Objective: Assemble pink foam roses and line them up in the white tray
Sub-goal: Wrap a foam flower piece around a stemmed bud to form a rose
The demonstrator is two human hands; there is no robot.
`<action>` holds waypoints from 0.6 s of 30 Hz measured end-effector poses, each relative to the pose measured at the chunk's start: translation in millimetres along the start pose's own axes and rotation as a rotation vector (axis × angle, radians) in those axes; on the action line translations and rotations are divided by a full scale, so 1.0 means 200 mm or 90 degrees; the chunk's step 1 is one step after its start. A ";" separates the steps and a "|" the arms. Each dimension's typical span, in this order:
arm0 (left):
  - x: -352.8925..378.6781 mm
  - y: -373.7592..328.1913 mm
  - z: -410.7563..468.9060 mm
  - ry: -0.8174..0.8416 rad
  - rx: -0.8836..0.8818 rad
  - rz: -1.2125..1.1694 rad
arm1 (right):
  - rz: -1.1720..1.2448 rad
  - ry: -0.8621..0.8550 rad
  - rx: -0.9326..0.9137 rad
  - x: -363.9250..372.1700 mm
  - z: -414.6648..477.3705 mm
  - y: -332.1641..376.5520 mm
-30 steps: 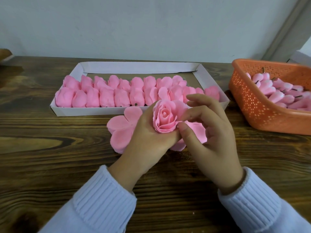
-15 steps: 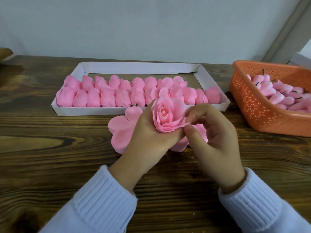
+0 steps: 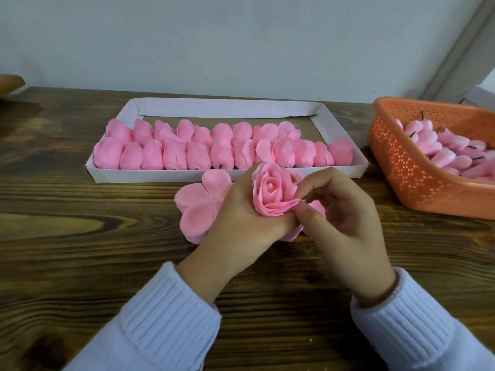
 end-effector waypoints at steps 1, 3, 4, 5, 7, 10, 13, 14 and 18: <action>0.00 0.00 0.00 -0.001 -0.001 -0.003 | 0.011 0.009 0.010 0.01 0.00 -0.01; 0.00 0.00 0.00 -0.001 0.002 -0.014 | 0.035 0.018 0.028 0.01 0.00 -0.02; 0.01 0.00 0.00 -0.001 -0.001 -0.023 | 0.047 0.018 0.031 0.01 0.00 -0.03; 0.01 0.00 0.00 -0.001 -0.006 -0.029 | 0.059 0.021 0.031 0.01 0.00 -0.02; 0.02 0.00 0.00 0.001 -0.006 -0.029 | 0.080 0.032 0.030 0.02 0.00 -0.01; 0.01 0.00 0.00 0.008 -0.001 -0.015 | 0.107 0.034 0.048 0.02 0.00 -0.02; 0.01 0.00 0.00 -0.002 0.000 0.017 | 0.107 0.028 0.033 0.02 0.00 -0.02; 0.01 0.00 0.00 0.000 -0.004 0.016 | 0.105 0.023 0.025 0.02 0.00 -0.01; 0.03 0.01 -0.01 0.037 -0.018 0.011 | 0.093 0.012 -0.002 0.01 0.01 0.02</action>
Point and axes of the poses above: each hand's wrist, its own z-axis towards the middle knuckle, its own x-axis out of the palm, y = z × x, the point moved 8 cm from there along z, towards the middle knuckle, and after that the axes turned 3 degrees about -z, right-handed, at the moved point
